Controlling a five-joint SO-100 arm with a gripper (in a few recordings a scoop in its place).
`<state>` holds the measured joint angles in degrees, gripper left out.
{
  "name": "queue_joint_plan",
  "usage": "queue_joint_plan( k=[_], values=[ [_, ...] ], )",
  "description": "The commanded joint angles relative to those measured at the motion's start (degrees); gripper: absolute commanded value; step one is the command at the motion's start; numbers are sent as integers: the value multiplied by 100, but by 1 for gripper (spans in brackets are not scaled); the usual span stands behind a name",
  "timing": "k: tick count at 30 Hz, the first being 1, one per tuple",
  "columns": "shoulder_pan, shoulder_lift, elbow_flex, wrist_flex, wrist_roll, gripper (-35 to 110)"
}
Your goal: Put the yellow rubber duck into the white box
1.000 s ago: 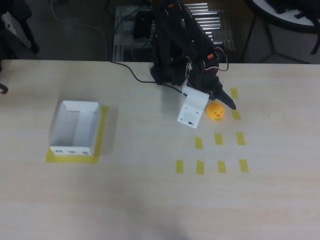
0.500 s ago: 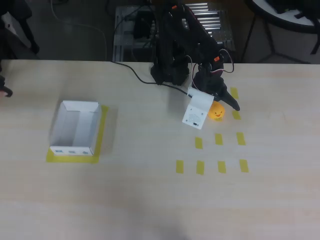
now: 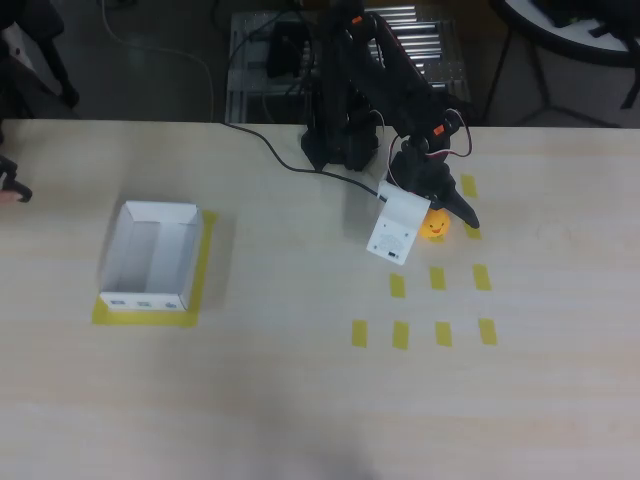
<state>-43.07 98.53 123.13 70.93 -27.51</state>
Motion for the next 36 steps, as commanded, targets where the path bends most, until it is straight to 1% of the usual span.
queue_joint_plan(
  k=[1,11,14,18,22,36],
  values=[
    [-114,0,-185,-97,18,65],
    [-211,-158,-299,-211,220,57],
    [-255,-185,-316,-246,316,49],
    [-281,-158,-290,-343,457,34],
    [-290,-123,-272,-404,571,27],
    [-290,-149,-334,-615,844,12]
  ],
)
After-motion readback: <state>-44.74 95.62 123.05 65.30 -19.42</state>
